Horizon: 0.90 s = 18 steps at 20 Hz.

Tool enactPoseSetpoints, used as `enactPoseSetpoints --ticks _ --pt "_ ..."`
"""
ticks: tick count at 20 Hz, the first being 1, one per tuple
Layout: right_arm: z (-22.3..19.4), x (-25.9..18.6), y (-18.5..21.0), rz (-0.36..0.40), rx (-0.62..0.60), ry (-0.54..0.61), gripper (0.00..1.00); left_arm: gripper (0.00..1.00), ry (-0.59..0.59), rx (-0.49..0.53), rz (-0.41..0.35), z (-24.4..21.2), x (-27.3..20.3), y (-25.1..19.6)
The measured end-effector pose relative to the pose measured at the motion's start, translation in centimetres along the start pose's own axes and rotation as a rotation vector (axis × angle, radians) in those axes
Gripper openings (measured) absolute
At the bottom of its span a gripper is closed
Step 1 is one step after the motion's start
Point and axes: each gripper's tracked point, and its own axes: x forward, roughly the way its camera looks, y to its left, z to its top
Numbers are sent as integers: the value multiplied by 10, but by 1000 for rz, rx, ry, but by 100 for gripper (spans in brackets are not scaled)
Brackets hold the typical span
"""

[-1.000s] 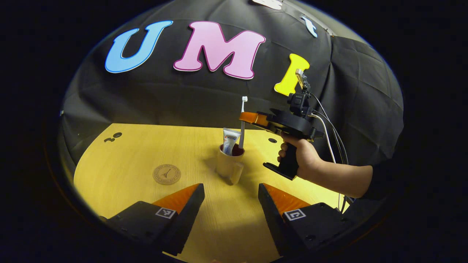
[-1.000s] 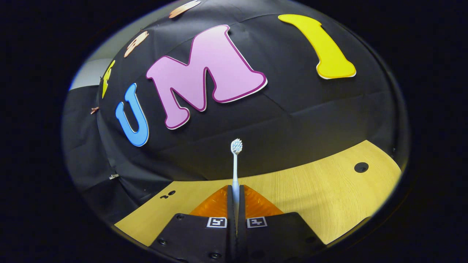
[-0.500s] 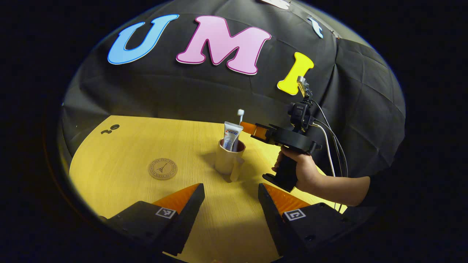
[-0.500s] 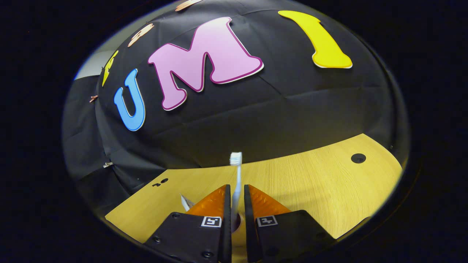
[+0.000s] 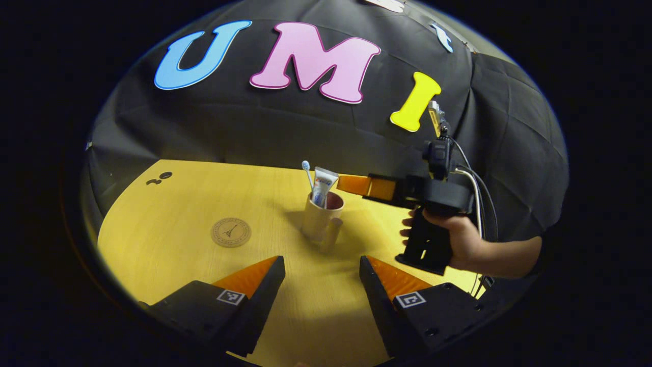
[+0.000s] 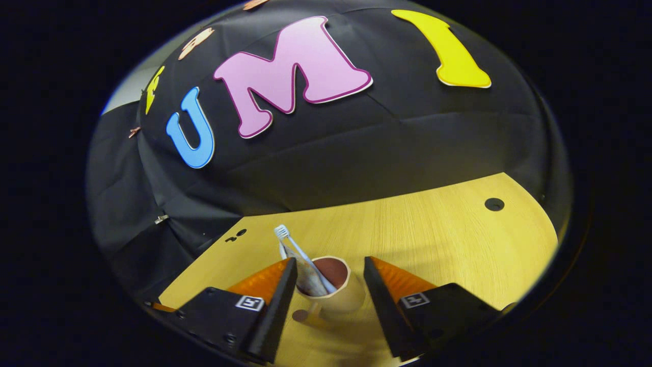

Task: Put the toothbrush and toothpaste on the desktop into the cup, then pick up the cup and place it on the coaster on the desktop.

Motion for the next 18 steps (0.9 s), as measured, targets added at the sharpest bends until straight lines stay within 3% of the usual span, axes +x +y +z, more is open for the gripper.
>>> enactPoseSetpoints --ticks 1,2,10,18 --pt "-2 3 2 3 8 16 82 92 3 -17 8 -3 -2 3" --pt "3 -7 2 -14 -2 28 99 92 8 -34 14 -6 -4 7" --pt "1 -23 10 -95 -44 199 98 92 7 -46 88 -20 -29 47" --pt "-47 -10 5 -212 48 468 98 92 58 -112 181 -54 -65 94"
